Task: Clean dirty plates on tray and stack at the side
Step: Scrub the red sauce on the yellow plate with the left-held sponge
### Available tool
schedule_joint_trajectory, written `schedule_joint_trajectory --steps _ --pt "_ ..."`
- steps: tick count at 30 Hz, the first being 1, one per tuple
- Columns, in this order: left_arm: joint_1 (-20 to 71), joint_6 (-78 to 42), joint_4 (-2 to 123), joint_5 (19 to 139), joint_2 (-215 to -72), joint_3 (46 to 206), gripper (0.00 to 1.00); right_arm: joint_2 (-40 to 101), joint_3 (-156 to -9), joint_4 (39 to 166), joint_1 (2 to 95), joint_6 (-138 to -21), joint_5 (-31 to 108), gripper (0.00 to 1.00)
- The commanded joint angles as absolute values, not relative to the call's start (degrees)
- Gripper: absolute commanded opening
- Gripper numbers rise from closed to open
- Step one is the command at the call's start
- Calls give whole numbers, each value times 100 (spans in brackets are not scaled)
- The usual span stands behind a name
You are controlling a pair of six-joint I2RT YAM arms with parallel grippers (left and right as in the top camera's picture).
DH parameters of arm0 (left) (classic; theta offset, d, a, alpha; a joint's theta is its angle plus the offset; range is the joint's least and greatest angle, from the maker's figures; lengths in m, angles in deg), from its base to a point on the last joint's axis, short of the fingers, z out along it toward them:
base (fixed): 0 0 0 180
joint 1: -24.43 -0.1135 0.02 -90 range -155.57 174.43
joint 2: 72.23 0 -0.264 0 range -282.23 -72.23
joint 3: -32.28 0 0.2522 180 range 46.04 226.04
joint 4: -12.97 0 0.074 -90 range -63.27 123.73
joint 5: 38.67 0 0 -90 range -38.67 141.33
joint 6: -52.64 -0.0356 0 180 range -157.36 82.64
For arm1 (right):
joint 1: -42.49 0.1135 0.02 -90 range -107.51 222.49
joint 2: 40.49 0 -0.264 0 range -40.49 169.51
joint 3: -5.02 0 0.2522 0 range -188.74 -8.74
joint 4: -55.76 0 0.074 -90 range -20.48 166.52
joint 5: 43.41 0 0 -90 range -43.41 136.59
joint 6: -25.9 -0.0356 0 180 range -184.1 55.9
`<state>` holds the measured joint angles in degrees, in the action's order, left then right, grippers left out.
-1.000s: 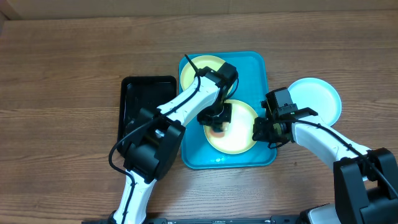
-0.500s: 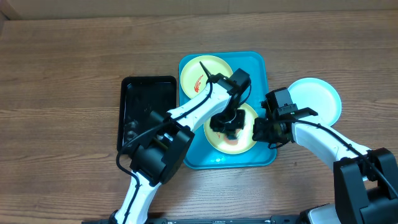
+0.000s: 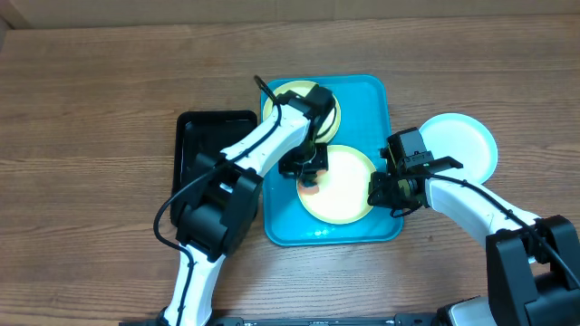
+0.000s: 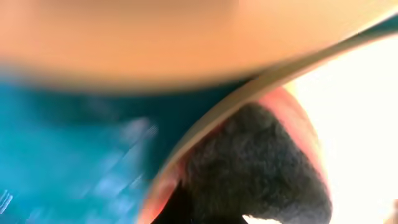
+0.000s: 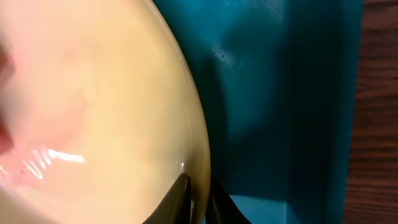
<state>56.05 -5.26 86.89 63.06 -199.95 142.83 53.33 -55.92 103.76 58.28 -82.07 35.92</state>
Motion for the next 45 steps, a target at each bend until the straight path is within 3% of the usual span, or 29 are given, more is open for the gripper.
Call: schedule_joint_trajectory --steps 1,7,12,20,26,36,45 --pt "5725 -1147 8073 7071 -20236 14176 4 5383 -5562 10430 5824 -8207 3738 11" --pt "6348 -856 7573 7379 -20312 14176 4 5383 -5562 10474 5824 -8207 3738 11" --pt "6486 -305 8025 6832 -20489 14176 4 5383 -5562 10563 5824 -8207 3738 11" --pt "5675 221 9078 5602 -20465 14375 4 5383 -5562 10605 5824 -8168 3736 10" --pt "5216 -34 9435 4905 -20465 14456 4 5383 -5562 10603 5824 -8168 3738 10" --pt "5622 -782 8285 6933 -20502 14449 4 5383 -5562 10605 5824 -8168 3740 10" --pt "6234 -778 8244 7464 -20758 14443 4 5383 -5562 10607 5824 -8168 3738 10"
